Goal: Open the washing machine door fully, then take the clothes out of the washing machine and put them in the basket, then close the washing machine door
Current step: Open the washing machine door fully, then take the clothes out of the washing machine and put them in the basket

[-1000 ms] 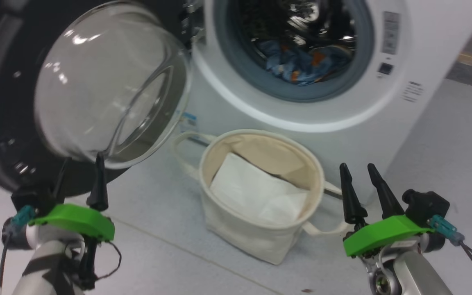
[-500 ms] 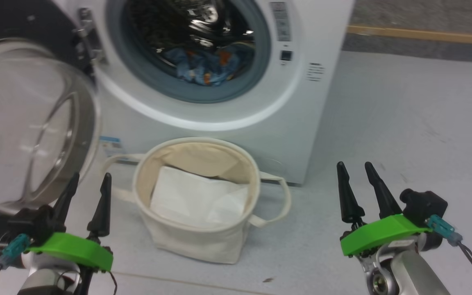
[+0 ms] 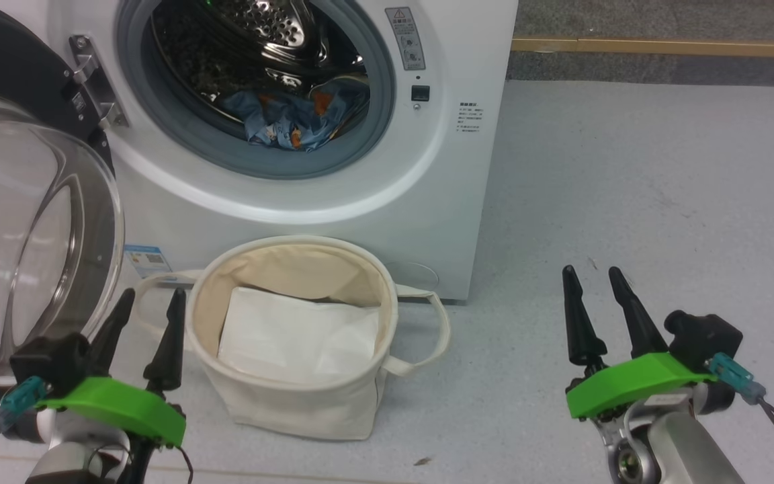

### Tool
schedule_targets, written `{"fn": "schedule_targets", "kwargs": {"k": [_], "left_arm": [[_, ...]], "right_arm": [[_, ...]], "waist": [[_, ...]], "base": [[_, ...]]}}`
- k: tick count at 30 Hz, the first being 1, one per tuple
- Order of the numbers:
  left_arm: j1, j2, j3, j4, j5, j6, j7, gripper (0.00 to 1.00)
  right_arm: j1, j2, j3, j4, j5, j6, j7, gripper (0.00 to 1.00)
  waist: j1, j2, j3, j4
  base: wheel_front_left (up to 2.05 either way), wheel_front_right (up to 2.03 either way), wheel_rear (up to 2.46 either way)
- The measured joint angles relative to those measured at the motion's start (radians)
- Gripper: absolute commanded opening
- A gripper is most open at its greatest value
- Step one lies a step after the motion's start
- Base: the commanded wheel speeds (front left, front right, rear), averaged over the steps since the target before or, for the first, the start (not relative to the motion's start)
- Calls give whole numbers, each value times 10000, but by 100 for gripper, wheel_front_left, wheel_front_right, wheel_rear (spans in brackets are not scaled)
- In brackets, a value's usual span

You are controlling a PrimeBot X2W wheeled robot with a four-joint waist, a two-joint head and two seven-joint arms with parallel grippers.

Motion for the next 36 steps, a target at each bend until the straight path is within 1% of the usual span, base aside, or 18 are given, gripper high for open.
{"fn": "schedule_targets", "kwargs": {"k": [7,21,23,28,36], "left_arm": [[1,-2,146,-61,-125,109,-2,100],[-1,84,48,38,-186,79,-58,100],[-2,82,29,69,-339,-4,-46,100],[-6,59,113,17,-604,-10,-46,100],[-9,86,73,-186,-792,-88,58,100]], "right_arm": [[18,-13,-27,69,2,2,0,100],[208,-12,-21,134,4,2,0,100],[208,-10,-23,136,8,2,0,100],[208,-4,15,140,33,2,0,100],[205,21,29,180,33,2,0,100]], "waist": [[0,0,-78,12],[0,0,-77,-17],[0,0,-73,-13],[0,0,-38,-15],[0,0,98,44]], "base": [[0,0,0],[0,0,0],[0,0,0],[4,-1,-3],[106,-43,-63]]}}
